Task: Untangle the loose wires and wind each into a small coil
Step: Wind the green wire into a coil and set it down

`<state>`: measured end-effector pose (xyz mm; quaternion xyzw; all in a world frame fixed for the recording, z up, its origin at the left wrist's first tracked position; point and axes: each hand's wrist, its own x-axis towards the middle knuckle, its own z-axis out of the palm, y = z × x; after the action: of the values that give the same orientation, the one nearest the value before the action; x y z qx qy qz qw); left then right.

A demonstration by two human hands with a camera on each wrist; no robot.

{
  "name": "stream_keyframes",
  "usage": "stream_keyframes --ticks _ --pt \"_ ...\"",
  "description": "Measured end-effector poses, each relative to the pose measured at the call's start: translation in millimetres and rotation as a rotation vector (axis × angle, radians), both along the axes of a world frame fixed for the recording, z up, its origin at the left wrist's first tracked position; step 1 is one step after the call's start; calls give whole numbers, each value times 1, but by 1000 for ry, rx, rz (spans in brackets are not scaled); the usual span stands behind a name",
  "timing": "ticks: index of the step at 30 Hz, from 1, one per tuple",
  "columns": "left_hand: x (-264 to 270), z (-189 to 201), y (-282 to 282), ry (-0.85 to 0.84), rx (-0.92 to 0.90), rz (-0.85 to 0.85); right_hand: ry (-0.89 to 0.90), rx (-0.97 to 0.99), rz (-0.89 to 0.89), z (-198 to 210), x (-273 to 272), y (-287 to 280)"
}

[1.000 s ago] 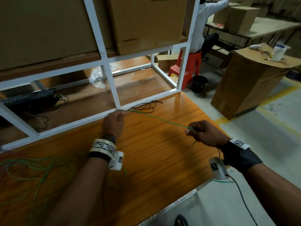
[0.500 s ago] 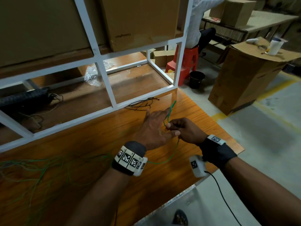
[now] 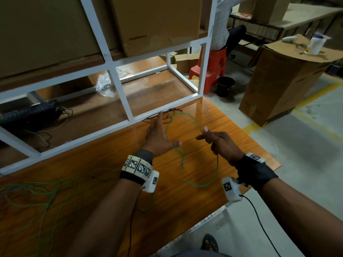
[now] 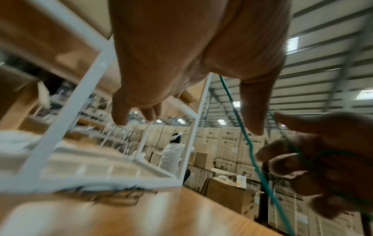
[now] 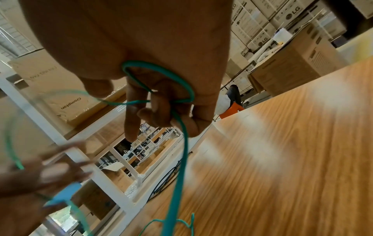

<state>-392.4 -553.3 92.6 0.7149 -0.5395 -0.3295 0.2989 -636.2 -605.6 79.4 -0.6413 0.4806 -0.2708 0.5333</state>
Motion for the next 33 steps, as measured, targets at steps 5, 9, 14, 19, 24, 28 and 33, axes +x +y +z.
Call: stream_keyframes --ticks 5,9,14,19,24,28,33 --pt "-54 31 8 -642 -439 -287 -55 36 -42 3 16 -3" --pt "-56 38 0 -28 -417 -400 -293 210 -11 -4 16 -11" --pt "-34 29 -13 486 -278 152 -536 380 54 -9 -11 -11" --pt "3 12 -14 145 115 117 -427 221 120 -24 -39 1" --pt "-60 38 23 -826 -225 -336 -481 118 115 -24 -35 3" --pt "-85 36 10 -771 -96 -587 -512 78 42 -22 -27 0" --pt "-80 24 0 -405 75 -600 -548 77 -14 -18 -38 2"
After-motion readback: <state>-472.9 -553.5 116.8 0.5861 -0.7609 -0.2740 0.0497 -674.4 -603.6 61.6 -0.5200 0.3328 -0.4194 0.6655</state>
